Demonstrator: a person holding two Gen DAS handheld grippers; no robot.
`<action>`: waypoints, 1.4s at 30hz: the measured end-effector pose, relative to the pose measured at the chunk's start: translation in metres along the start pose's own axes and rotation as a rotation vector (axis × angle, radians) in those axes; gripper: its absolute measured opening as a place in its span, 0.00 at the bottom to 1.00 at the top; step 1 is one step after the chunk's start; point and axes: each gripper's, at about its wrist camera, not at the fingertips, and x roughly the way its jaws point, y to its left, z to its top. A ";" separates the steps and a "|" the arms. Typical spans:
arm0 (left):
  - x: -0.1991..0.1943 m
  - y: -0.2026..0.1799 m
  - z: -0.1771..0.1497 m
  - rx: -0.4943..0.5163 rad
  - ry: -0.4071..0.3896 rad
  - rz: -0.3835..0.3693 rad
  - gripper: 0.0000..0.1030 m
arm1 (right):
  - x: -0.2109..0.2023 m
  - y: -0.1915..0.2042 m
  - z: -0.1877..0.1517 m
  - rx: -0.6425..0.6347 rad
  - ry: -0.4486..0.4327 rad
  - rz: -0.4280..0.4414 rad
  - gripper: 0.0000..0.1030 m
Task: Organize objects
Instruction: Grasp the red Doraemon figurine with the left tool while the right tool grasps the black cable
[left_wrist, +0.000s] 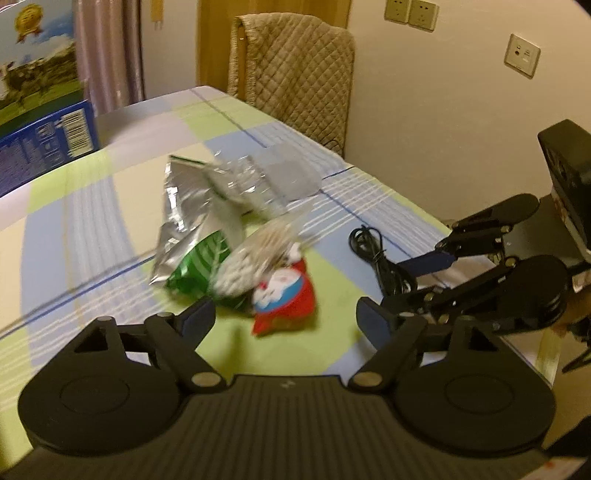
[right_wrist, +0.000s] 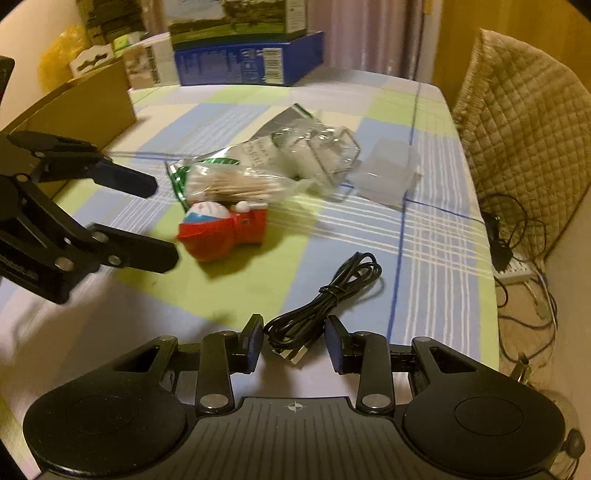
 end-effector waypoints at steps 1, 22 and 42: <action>0.004 0.000 0.002 0.002 0.006 -0.005 0.71 | -0.001 -0.002 -0.001 0.018 -0.003 -0.005 0.34; -0.001 -0.008 -0.031 0.000 0.064 0.067 0.38 | -0.007 -0.003 -0.002 0.082 -0.005 0.009 0.32; -0.012 -0.004 -0.052 -0.049 0.073 0.129 0.55 | -0.002 -0.007 0.003 0.206 0.001 -0.138 0.41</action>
